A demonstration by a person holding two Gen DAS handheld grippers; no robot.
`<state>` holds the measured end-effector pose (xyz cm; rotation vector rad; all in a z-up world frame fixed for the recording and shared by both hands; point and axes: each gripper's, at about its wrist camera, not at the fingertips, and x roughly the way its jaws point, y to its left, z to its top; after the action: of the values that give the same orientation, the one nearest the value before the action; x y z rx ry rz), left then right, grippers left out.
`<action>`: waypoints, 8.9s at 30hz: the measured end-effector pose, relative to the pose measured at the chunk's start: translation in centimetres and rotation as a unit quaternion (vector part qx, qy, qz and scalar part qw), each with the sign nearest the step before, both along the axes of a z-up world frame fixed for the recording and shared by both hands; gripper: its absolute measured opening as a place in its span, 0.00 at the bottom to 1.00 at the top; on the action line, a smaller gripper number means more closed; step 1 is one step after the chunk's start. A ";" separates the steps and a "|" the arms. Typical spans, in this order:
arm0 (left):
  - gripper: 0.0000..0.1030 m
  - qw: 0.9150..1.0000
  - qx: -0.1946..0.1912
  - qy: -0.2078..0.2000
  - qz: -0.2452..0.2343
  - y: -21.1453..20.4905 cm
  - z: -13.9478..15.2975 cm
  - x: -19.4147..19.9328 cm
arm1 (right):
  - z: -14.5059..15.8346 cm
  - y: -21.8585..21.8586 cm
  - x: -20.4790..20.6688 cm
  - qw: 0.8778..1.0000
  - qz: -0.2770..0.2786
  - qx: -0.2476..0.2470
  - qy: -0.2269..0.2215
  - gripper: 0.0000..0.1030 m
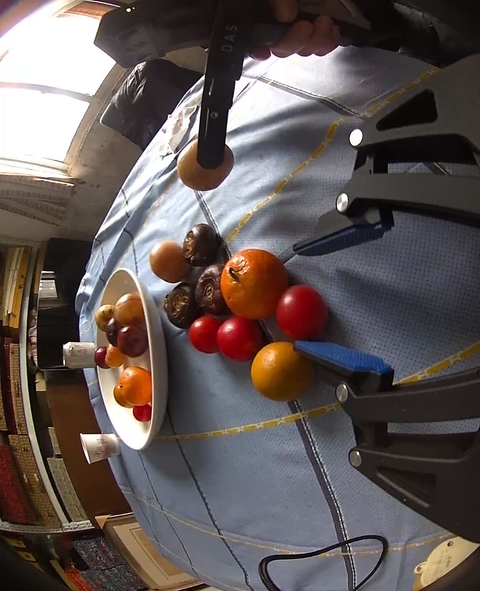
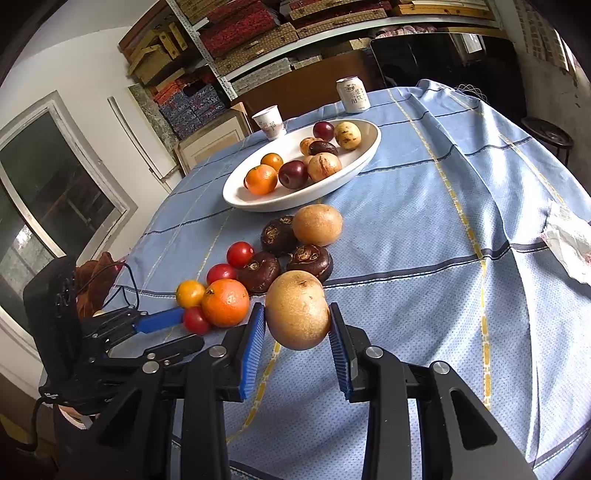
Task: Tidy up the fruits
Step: 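Grasp a red cherry tomato with the left tool while the right tool holds the tan fruit, then carry the tomato and tan fruit onto the plate and open both tools, then reach the right tool to a tangerine and grasp it, then grasp an orange fruit with the left tool while the right tool holds the tangerine, then carry the orange fruit and tangerine onto the plate and open both tools, then grasp a dark brown round fruit with the right tool while the left tool grasps a red tomato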
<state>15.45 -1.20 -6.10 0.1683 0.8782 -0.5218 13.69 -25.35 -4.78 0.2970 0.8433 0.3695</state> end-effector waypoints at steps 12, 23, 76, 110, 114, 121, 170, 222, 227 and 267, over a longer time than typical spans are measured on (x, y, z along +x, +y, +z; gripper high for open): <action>0.36 0.999 0.023 0.026 0.018 -0.5 -1.0 2.0 | -0.1 0.2 -0.1 1.000 0.006 0.000 0.002 0.34; 0.32 0.999 0.016 0.028 0.023 -0.4 -0.9 2.2 | -0.3 0.9 -0.7 1.000 0.022 -0.002 0.005 0.34; 0.83 0.990 0.011 -0.050 0.129 -1.7 6.9 23.2 | 5.1 4.1 19.3 0.990 0.053 -0.094 -0.086 0.54; 0.96 0.971 -0.024 -0.097 0.219 7.9 5.4 3.6 | 1.0 8.7 0.5 0.983 0.082 -0.144 -0.072 0.79; 0.96 0.971 -0.024 -0.092 0.220 8.2 5.5 3.6 | 0.5 9.8 1.3 0.982 0.102 -0.149 -0.053 0.64; 0.95 0.971 -0.022 -0.080 0.224 8.3 5.0 4.3 | -0.5 11.2 2.1 0.979 0.127 -0.158 -0.021 0.62; 0.64 0.995 0.020 -0.041 0.084 2.4 0.8 2.3 | 2.6 3.2 -1.7 0.995 0.030 -0.051 -0.083 0.43; 0.36 0.984 -0.008 -0.004 0.176 1.2 3.5 23.3 | 2.5 1.9 21.4 0.994 0.043 -0.080 -0.056 0.44; 0.81 0.979 -0.008 -0.025 0.204 1.6 4.7 22.3 | 3.1 1.9 20.5 0.993 0.039 -0.085 -0.077 0.65; 0.93 0.990 -0.008 -0.032 0.134 0.9 2.8 5.1 | -2.1 3.8 8.6 0.971 0.186 -0.152 0.000 0.46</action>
<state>20.51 -0.34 -3.34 0.0495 0.8189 -0.2716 22.24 -21.58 -6.88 -0.1505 0.9427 0.5801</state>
